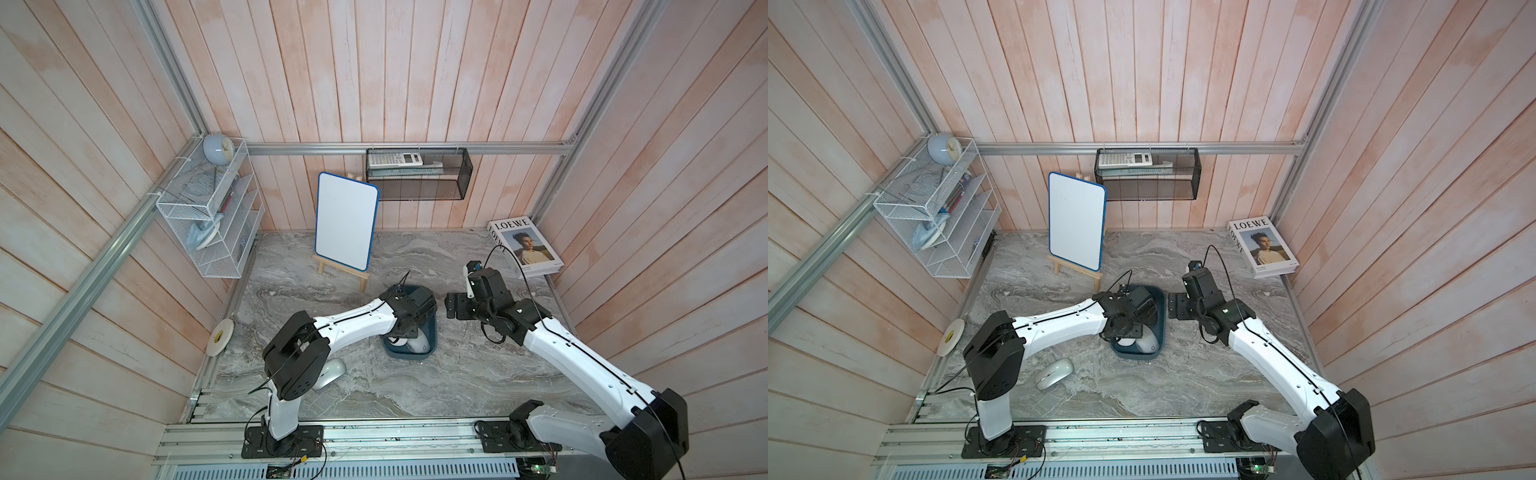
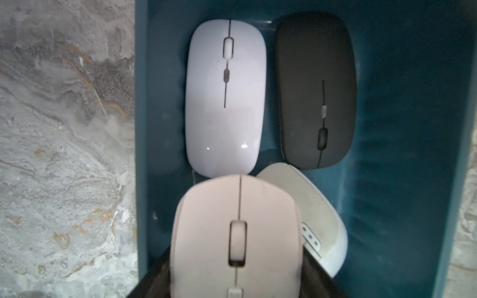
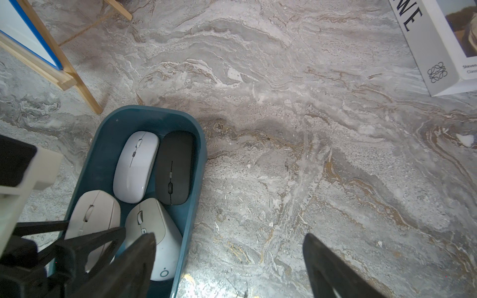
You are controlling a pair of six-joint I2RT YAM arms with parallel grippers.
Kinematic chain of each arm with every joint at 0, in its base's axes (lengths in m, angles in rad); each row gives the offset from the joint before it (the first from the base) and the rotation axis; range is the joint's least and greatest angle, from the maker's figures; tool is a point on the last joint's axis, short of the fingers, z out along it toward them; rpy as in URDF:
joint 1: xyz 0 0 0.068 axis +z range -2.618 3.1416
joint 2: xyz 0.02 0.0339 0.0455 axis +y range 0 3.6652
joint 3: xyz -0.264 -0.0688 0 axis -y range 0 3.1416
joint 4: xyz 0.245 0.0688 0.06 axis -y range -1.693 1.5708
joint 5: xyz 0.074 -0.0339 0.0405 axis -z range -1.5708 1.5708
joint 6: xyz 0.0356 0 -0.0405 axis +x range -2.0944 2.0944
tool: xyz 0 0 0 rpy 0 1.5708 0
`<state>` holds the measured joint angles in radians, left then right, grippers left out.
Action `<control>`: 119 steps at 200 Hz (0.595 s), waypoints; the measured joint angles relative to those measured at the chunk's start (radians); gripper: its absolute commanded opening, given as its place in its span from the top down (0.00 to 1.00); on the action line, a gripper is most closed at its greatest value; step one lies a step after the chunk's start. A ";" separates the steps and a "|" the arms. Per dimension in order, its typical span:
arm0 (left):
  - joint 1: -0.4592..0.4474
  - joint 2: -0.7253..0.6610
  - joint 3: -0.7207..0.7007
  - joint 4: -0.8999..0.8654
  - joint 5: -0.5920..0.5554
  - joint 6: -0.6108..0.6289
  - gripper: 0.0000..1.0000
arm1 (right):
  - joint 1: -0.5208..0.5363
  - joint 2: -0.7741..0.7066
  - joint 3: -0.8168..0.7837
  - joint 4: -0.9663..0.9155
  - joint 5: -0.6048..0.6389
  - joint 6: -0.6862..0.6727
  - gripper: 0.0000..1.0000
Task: Put the mouse in the storage box
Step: Place the mouse in the storage box.
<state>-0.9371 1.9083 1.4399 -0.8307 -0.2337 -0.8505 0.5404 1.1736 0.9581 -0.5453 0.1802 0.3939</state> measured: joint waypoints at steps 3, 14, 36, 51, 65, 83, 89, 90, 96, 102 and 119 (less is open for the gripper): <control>0.000 0.002 0.000 0.000 0.000 0.000 0.46 | 0.000 0.000 0.000 0.000 -0.001 0.000 0.07; -0.002 0.006 0.000 0.000 0.000 0.000 0.43 | 0.000 0.001 0.000 0.000 -0.003 0.000 0.07; -0.004 0.009 -0.001 -0.001 0.000 0.000 0.37 | 0.000 0.001 0.000 0.000 -0.005 0.002 0.07; -0.005 0.009 -0.001 -0.001 0.000 0.001 0.33 | 0.000 0.002 0.000 0.000 -0.006 0.002 0.07; -0.005 0.009 -0.001 -0.003 0.000 -0.001 0.28 | 0.000 0.003 0.000 0.000 -0.006 0.003 0.07; -0.006 0.010 0.002 -0.016 -0.004 0.010 0.20 | 0.000 0.003 0.000 0.000 -0.006 0.002 0.07; -0.006 0.013 0.006 -0.021 -0.003 0.014 0.17 | 0.000 0.003 0.000 0.000 -0.006 0.002 0.07; -0.006 0.013 0.007 -0.023 -0.003 0.016 0.17 | 0.000 0.003 0.000 0.000 -0.006 0.002 0.07; -0.006 0.016 0.012 -0.023 -0.004 0.016 0.16 | 0.000 0.003 0.000 0.000 -0.006 0.002 0.07; -0.006 0.018 0.017 -0.026 -0.006 0.017 0.15 | 0.000 0.004 0.000 0.000 -0.006 0.003 0.07; -0.006 0.019 0.027 -0.035 -0.009 0.021 0.15 | -0.001 0.004 0.000 0.000 -0.006 0.002 0.07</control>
<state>-0.9432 1.9270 1.4666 -0.8658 -0.2428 -0.8291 0.5396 1.1774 0.9581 -0.5453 0.1738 0.3962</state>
